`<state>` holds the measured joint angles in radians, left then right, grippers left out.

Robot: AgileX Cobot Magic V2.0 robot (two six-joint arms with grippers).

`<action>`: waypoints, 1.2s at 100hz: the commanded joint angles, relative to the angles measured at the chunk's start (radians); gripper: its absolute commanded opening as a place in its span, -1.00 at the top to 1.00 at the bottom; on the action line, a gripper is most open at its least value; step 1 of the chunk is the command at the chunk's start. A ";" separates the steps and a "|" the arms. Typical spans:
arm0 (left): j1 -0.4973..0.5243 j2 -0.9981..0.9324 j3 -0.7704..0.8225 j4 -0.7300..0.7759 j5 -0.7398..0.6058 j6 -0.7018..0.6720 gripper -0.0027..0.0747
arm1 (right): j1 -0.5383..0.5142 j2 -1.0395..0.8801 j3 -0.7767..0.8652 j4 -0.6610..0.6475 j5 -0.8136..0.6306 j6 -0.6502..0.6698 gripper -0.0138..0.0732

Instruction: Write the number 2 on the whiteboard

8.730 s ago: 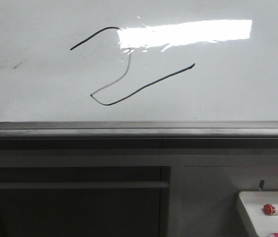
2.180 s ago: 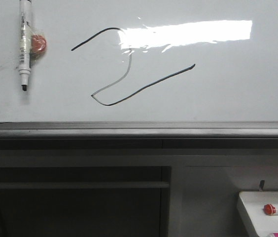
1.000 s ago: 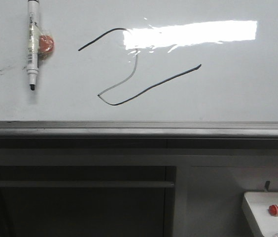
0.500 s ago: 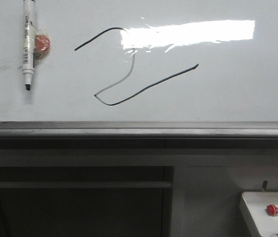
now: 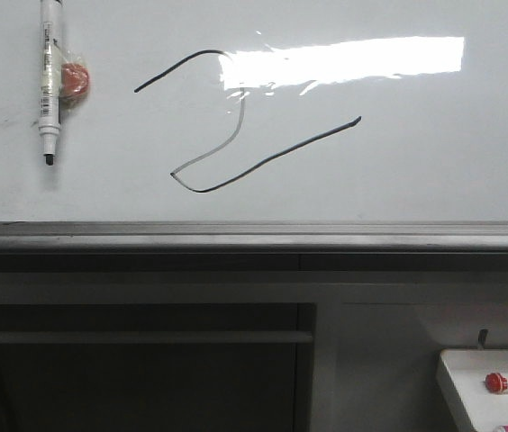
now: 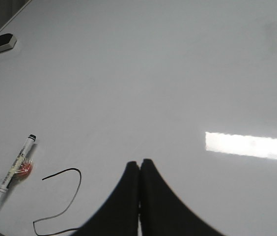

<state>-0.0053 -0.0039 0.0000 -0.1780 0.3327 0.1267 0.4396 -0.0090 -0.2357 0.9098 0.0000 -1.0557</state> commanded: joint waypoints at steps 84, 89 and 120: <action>0.002 -0.027 0.010 -0.003 -0.054 0.001 0.98 | -0.431 -0.002 0.275 -1.051 0.253 1.249 0.85; 0.002 -0.027 0.010 -0.003 -0.054 0.001 0.98 | -0.431 -0.002 0.275 -1.011 0.294 1.242 0.85; 0.002 -0.027 0.010 -0.004 -0.054 0.001 0.98 | -0.431 -0.022 0.275 -1.000 0.288 1.223 0.85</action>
<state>-0.0053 -0.0039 0.0000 -0.1764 0.3327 0.1267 0.0121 -0.0090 0.0153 -0.0957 0.3178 0.1767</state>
